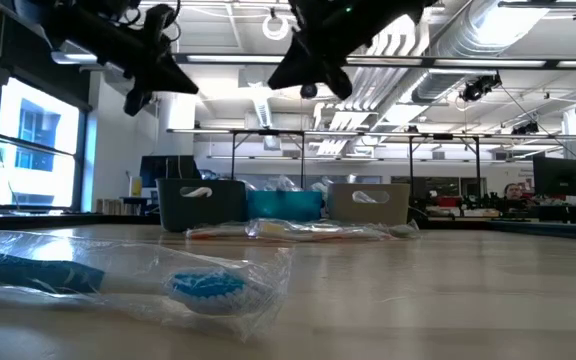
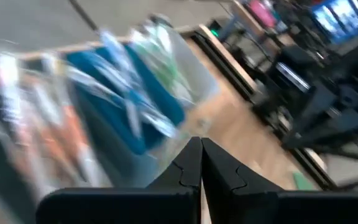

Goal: Pick & Place Toothbrushes
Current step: Put the blue toothbrush into the blue bin

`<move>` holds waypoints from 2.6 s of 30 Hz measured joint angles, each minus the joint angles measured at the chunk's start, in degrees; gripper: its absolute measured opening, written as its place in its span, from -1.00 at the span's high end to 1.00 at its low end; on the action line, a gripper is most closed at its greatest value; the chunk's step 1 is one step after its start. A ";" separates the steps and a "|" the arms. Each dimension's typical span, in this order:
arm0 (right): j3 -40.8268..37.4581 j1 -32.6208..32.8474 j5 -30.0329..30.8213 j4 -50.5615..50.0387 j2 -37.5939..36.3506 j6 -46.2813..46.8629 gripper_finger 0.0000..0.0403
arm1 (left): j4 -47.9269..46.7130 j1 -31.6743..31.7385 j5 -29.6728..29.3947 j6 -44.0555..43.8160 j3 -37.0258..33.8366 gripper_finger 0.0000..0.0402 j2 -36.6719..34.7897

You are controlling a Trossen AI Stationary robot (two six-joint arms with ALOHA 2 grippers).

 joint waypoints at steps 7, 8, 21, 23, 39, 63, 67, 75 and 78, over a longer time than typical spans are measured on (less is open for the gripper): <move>0.00 4.48 4.51 -8.03 -3.04 0.02 0.99 | 0.46 -15.27 -9.90 -0.07 0.01 1.00 0.02; 0.00 5.08 5.20 -8.27 -3.24 0.06 0.99 | 0.63 -17.75 -12.07 -0.02 0.02 1.00 0.02; -0.02 11.58 13.68 -11.57 -8.66 -1.66 0.99 | 3.08 -45.66 -33.31 -1.55 0.00 1.00 0.19; -0.24 12.35 15.40 -11.01 -10.56 -3.67 0.99 | 4.57 -48.60 -36.02 -1.55 0.02 1.00 1.02; -21.81 12.27 10.12 12.69 -32.54 -7.41 0.99 | 19.60 -59.65 -42.35 -3.19 0.03 1.00 17.22; -31.63 16.56 9.68 15.85 -44.25 0.72 0.99 | 23.87 -60.86 -36.62 -0.53 1.64 1.00 20.70; -31.63 16.54 9.70 15.70 -44.22 1.32 0.99 | 22.85 -63.27 -37.94 6.34 5.54 1.00 21.80; -31.63 16.54 10.71 13.22 -44.24 1.74 0.99 | 0.93 -65.34 -38.20 9.25 16.60 1.00 26.74; -31.61 16.52 12.41 11.19 -44.24 3.01 0.99 | -4.54 -65.26 -35.51 9.22 20.09 1.00 29.14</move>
